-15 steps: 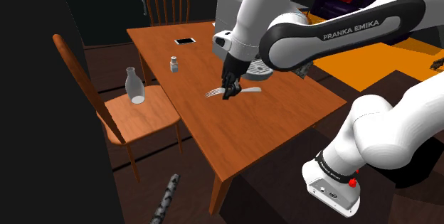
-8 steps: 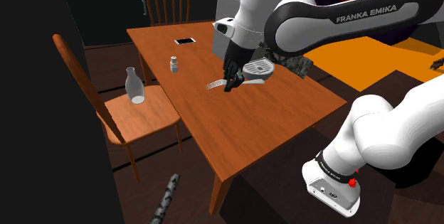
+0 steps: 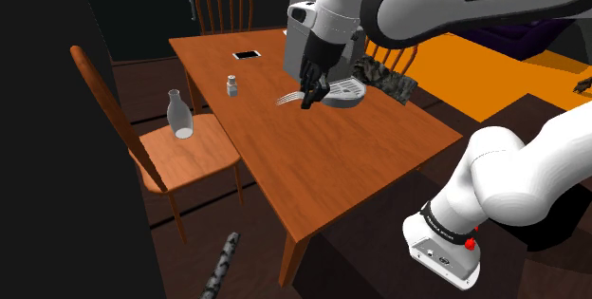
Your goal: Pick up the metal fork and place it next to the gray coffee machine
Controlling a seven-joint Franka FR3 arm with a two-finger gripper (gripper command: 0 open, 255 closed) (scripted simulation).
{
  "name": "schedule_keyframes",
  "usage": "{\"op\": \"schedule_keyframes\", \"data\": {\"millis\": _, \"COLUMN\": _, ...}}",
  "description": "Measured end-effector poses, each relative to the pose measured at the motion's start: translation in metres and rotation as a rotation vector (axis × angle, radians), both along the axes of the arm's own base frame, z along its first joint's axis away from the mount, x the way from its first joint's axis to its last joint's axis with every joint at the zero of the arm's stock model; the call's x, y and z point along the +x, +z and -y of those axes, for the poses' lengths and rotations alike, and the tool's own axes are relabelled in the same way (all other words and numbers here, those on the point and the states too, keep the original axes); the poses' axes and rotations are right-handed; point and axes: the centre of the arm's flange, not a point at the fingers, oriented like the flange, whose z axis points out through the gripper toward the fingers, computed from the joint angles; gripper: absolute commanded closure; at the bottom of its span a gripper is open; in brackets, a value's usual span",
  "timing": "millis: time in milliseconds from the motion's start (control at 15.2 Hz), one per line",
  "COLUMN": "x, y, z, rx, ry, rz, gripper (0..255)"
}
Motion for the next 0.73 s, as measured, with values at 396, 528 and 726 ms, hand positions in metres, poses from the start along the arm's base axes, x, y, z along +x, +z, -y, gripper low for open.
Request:
{"op": "schedule_keyframes", "data": {"millis": 396, "x": 0.000, "y": 0.031, "z": 0.001, "rx": 0.000, "ry": 0.000, "rz": 0.000, "gripper": 255}}
{"op": "schedule_keyframes", "data": {"millis": 528, "x": 0.001, "y": 0.043, "z": 0.002, "rx": 0.000, "ry": 0.000, "rz": 0.000, "gripper": 255}}
{"op": "schedule_keyframes", "data": {"millis": 726, "x": 0.000, "y": 0.058, "z": -0.001, "rx": 0.000, "ry": 0.000, "rz": 0.000, "gripper": 255}}
